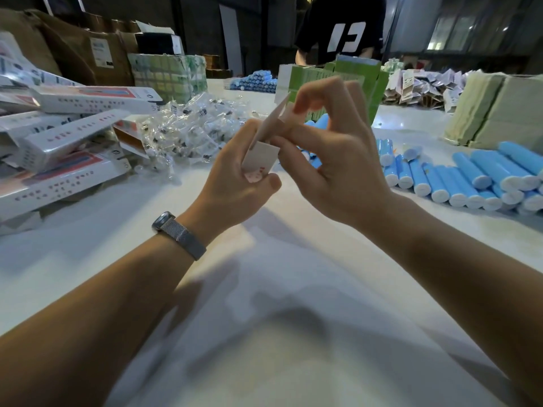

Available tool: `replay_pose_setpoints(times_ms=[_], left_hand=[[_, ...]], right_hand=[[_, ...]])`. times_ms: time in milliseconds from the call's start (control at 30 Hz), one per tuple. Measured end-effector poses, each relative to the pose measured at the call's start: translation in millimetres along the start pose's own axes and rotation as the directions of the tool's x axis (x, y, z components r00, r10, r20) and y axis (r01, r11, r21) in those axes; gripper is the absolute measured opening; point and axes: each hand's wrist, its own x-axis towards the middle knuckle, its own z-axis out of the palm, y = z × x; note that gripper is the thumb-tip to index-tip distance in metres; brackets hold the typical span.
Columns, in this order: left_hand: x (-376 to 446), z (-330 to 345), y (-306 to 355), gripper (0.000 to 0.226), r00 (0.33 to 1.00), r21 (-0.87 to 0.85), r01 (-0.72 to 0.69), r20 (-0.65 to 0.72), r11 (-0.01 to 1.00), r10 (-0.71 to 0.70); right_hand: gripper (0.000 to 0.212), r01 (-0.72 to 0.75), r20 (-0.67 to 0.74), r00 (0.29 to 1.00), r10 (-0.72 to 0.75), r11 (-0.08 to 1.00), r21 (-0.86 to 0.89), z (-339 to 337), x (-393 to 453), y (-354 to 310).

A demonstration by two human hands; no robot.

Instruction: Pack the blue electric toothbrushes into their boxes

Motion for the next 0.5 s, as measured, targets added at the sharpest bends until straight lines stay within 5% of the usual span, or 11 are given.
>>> replay_pose_setpoints(times_ms=[267,433,500], left_hand=[[-1,3,5,0.042,0.996,0.004,0.058,-0.061,0.998,-0.057],[2,2,18,0.059,0.996,-0.093,-0.013,-0.094,0.996,0.004],[5,-1,26,0.063,0.993,-0.148,-0.063,-0.109,0.987,0.047]], right_hand=[[0.045,-0.074,0.117,0.991,0.068,0.996,0.047,3,-5,-5],[0.019,-0.144,0.062,0.990,0.130,0.900,0.412,-4,1,-6],[0.029,-0.216,0.033,0.970,0.241,0.787,0.578,-5,7,-9]])
